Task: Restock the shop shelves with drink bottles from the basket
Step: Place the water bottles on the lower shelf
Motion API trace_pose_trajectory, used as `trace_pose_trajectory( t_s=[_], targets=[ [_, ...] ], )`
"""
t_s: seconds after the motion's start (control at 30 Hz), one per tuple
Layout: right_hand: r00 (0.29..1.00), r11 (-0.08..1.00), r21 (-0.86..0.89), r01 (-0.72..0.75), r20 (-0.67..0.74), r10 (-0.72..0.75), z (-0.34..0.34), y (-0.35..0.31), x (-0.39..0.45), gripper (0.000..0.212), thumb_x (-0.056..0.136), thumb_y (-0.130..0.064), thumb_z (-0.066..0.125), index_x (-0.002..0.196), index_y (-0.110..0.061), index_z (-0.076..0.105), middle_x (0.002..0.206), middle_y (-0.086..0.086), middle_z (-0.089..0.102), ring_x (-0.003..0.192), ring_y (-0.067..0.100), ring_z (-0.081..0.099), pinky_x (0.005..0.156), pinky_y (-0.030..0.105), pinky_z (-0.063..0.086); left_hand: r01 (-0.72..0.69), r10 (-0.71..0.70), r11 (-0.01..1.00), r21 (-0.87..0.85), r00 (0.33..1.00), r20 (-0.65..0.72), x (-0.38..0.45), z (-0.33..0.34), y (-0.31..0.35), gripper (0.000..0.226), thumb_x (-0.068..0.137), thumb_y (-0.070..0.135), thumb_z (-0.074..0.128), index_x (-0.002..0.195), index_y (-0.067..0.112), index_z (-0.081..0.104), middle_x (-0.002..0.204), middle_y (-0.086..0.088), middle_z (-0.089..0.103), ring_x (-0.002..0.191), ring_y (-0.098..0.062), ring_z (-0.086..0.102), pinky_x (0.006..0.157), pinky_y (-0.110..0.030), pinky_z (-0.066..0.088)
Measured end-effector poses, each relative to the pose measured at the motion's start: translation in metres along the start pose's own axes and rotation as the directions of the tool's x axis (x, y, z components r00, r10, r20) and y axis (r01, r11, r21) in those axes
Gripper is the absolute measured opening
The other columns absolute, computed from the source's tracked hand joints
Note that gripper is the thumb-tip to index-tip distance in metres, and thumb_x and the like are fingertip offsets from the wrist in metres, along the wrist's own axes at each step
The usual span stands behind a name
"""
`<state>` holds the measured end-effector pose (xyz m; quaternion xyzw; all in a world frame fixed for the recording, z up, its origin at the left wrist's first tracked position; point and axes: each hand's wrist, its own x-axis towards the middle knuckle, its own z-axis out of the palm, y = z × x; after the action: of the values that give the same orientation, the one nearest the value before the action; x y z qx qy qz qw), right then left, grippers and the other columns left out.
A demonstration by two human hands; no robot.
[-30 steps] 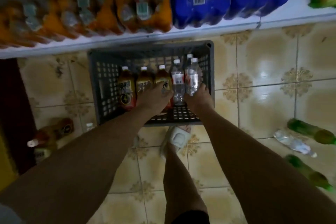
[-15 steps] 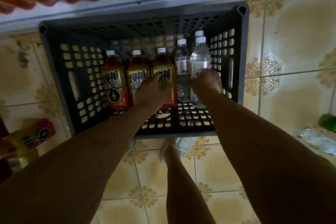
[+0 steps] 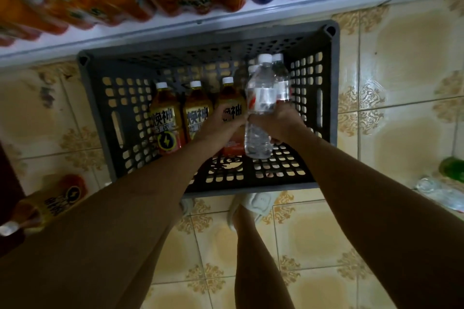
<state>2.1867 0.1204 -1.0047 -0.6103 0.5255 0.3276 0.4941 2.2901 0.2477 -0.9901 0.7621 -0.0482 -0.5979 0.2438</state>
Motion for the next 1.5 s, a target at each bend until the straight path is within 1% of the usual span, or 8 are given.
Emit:
trace_pose_trajectory(
  t_s=[0.17, 0.3, 0.5, 0.83, 1.03, 1.17, 1.33, 1.5],
  targets=[
    [0.971, 0.981, -0.032, 0.189, 0.152, -0.183, 0.003, -0.031, -0.022, 0.069, 0.085, -0.054, 0.068, 0.136, -0.013, 0.047, 0.113, 0.005, 0.065, 0.076, 0.024, 0.07, 0.054, 0.03, 0.058, 0.08, -0.095, 0.924, -0.374, 0.995, -0.023, 0.0, 0.006, 0.018, 0.1, 0.054, 0.083, 0.073, 0.14, 0.04, 0.045, 0.136, 0.002, 0.06, 0.12, -0.025, 0.062, 0.103, -0.054, 0.047],
    [0.919, 0.984, 0.102, 0.148, 0.353, -0.175, -0.008, -0.04, -0.022, 0.05, 0.097, -0.048, 0.054, 0.133, -0.013, 0.052, 0.108, 0.003, 0.062, 0.074, 0.02, 0.069, 0.056, 0.026, 0.056, 0.107, -0.147, 0.878, -0.466, 0.988, -0.051, 0.01, -0.007, 0.004, 0.092, 0.051, 0.073, 0.082, 0.128, 0.029, 0.058, 0.122, -0.005, 0.069, 0.108, -0.026, 0.068, 0.099, -0.054, 0.051],
    [0.967, 0.985, -0.027, 0.172, -0.186, -0.174, 0.0, -0.024, 0.033, 0.035, 0.103, -0.042, 0.044, 0.107, -0.011, 0.06, 0.095, 0.006, 0.062, 0.071, 0.012, 0.057, 0.056, 0.02, 0.041, 0.175, -0.215, 0.821, -0.544, 0.976, -0.01, 0.028, -0.025, -0.029, 0.05, 0.08, 0.057, 0.074, 0.117, 0.027, 0.06, 0.109, -0.01, 0.073, 0.091, -0.028, 0.074, 0.08, -0.043, 0.059],
    [0.897, 0.773, -0.63, -0.068, -0.377, -0.229, 0.04, -0.036, 0.092, 0.035, 0.102, -0.013, 0.047, 0.134, 0.003, 0.044, 0.125, 0.021, 0.049, 0.095, 0.023, 0.057, 0.072, 0.031, 0.048, 0.095, -0.121, 0.87, -0.484, 0.992, -0.023, 0.062, -0.024, -0.052, 0.062, 0.079, 0.058, 0.073, 0.13, 0.025, 0.061, 0.112, -0.005, 0.074, 0.096, -0.023, 0.073, 0.075, -0.034, 0.057],
    [0.949, 0.988, -0.149, 0.044, -0.303, -0.088, 0.028, -0.041, 0.088, 0.057, 0.095, -0.019, 0.064, 0.139, -0.006, 0.029, 0.097, 0.007, 0.051, 0.08, 0.014, 0.055, 0.066, 0.021, 0.045, 0.078, -0.079, 0.865, -0.495, 0.997, 0.019, 0.056, -0.023, -0.06, 0.053, 0.082, 0.058, 0.07, 0.125, 0.028, 0.061, 0.114, -0.008, 0.073, 0.104, -0.029, 0.071, 0.095, -0.056, 0.052],
    [0.959, 0.97, 0.165, 0.177, -0.249, -0.132, 0.018, -0.019, 0.054, 0.06, 0.094, -0.017, 0.065, 0.142, -0.014, 0.028, 0.099, -0.002, 0.055, 0.071, 0.004, 0.051, 0.048, 0.011, 0.042, 0.07, -0.072, 0.888, -0.455, 0.997, 0.014, 0.038, -0.028, -0.057, 0.049, 0.085, 0.057, 0.068, 0.126, 0.032, 0.059, 0.115, 0.0, 0.07, 0.104, -0.019, 0.068, 0.09, -0.04, 0.052],
    [0.925, 0.895, 0.272, 0.352, -0.247, -0.288, 0.0, -0.001, -0.001, 0.06, 0.089, -0.009, 0.069, 0.139, -0.026, 0.039, 0.12, -0.013, 0.054, 0.115, 0.011, 0.052, 0.09, 0.03, 0.046, 0.087, -0.103, 0.886, -0.455, 0.995, -0.009, 0.003, -0.039, -0.044, 0.044, 0.081, 0.06, 0.071, 0.117, 0.037, 0.06, 0.113, 0.002, 0.07, 0.103, -0.02, 0.068, 0.094, -0.044, 0.052],
    [0.914, 0.828, 0.397, 0.397, -0.257, -0.315, -0.029, -0.011, -0.058, 0.046, 0.084, -0.008, 0.075, 0.117, -0.027, 0.049, 0.118, -0.005, 0.062, 0.112, 0.016, 0.062, 0.09, 0.038, 0.056, 0.011, -0.013, 0.925, -0.38, 1.0, -0.002, -0.049, -0.052, -0.015, 0.058, 0.079, 0.063, 0.069, 0.128, 0.033, 0.061, 0.117, 0.0, 0.071, 0.106, -0.022, 0.068, 0.099, -0.047, 0.05]
  ],
)
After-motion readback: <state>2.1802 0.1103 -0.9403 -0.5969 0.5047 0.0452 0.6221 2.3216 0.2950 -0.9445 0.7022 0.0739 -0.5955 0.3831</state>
